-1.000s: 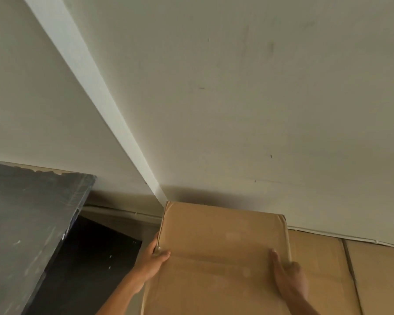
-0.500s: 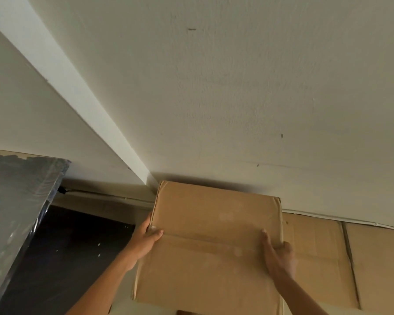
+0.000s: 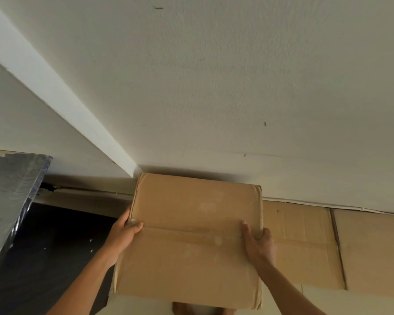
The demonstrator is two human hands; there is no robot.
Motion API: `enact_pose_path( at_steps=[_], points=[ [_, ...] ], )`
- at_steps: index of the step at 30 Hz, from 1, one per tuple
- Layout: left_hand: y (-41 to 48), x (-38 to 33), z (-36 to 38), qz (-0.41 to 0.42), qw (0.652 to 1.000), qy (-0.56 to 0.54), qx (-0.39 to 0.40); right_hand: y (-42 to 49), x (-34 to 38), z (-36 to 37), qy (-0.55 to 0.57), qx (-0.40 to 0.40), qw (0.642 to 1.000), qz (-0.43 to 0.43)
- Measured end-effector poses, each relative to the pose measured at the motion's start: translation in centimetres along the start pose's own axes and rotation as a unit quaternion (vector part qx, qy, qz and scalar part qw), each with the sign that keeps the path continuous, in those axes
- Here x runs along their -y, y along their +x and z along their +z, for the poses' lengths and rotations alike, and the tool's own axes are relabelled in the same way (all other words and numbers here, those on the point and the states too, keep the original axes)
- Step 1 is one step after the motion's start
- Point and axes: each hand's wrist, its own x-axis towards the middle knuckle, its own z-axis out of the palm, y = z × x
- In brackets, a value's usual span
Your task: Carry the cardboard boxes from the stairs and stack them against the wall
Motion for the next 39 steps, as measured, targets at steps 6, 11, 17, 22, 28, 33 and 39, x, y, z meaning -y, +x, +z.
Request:
enact_pose_path(
  at_steps=[6,11,17,22,28,33,39],
  points=[
    [0.4,-0.5,1.7,-0.032,0.997,0.072,-0.026,2.8,0.3,-0.3,-0.013,0.07,0.997,0.024],
    [0.9,-0.8,1.6,-0.053,0.996,0.073,-0.025,4.1,0.8,-0.6,-0.001,0.067,0.997,0.028],
    [0.8,-0.6,1.8,-0.031,0.998,0.049,-0.028,3.6,0.0,-0.7,0.02,0.006,1.0,-0.015],
    [0.6,0.1,2.6,-0.021,0.998,0.06,-0.031,3.5,-0.7,-0.7,-0.002,0.051,0.999,-0.009],
    [-0.5,-0.5,2.4,-0.03,0.985,0.16,-0.059,2.8,1.1,-1.7,-0.02,0.077,0.996,0.047],
    [-3.2,-1.7,1.8,-0.009,0.983,0.168,-0.07,0.4,3.1,-3.8,-0.129,0.094,0.987,-0.006],
    [-8.6,-5.0,-2.3,0.048,0.983,0.155,-0.088,-3.2,9.9,-9.2,-0.299,0.118,0.938,-0.13]
  ],
)
